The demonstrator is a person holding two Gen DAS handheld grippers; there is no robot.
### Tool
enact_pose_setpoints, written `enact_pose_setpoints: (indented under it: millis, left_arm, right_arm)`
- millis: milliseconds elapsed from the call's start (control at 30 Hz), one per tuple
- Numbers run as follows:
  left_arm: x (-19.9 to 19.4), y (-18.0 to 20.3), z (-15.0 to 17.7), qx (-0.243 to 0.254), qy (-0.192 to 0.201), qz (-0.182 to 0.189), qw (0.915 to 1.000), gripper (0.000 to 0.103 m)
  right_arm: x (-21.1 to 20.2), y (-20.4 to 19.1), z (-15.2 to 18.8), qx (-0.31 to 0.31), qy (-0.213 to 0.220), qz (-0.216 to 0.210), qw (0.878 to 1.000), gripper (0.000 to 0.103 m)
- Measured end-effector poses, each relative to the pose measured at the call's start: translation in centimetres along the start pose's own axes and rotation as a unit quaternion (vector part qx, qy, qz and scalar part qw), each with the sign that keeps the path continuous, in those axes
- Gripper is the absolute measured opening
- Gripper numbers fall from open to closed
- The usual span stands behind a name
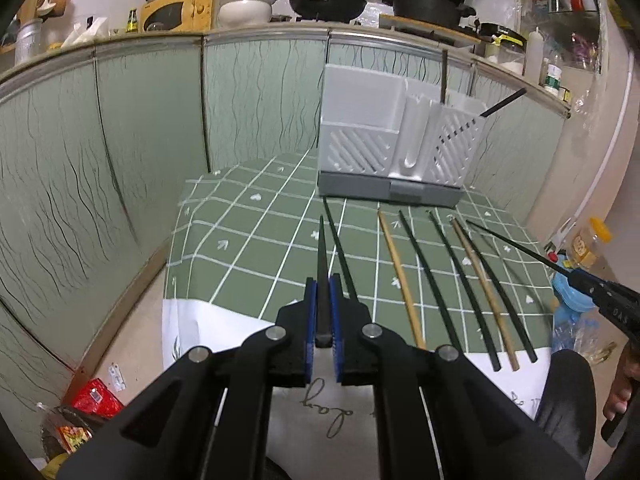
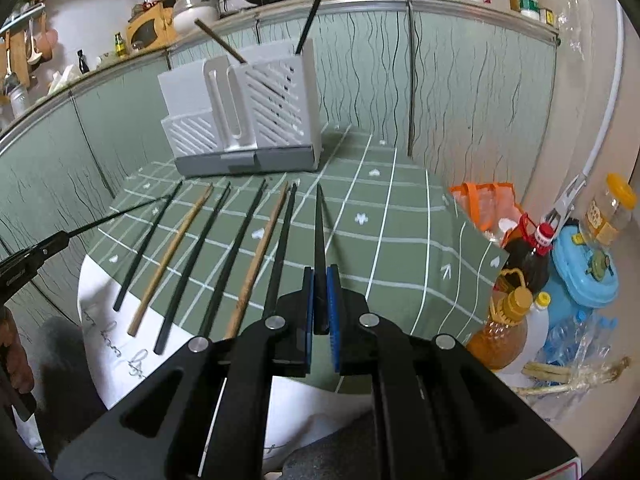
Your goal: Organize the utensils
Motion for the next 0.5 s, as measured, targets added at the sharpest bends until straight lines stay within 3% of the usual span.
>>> enact_pose_setpoints:
  millis: [500]
  left_arm:
    - [-2.7, 0.4, -4.6, 0.031, 0.017, 0.009, 0.9993, 0.008]
  right_arm:
    - [-3.9, -0.5, -6.9, -0.013, 0.069, -0.017, 0.997, 0.006]
Point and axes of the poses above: each gripper's, at about its wrist camera, not at the fingertips, and x roughly the way its jaws point, y to its right, z to its underside, the point moved 10 cm from there along x, roughly the way its jaws point, and after that the axes turned 3 degrees about y, right-handed, at the moved point
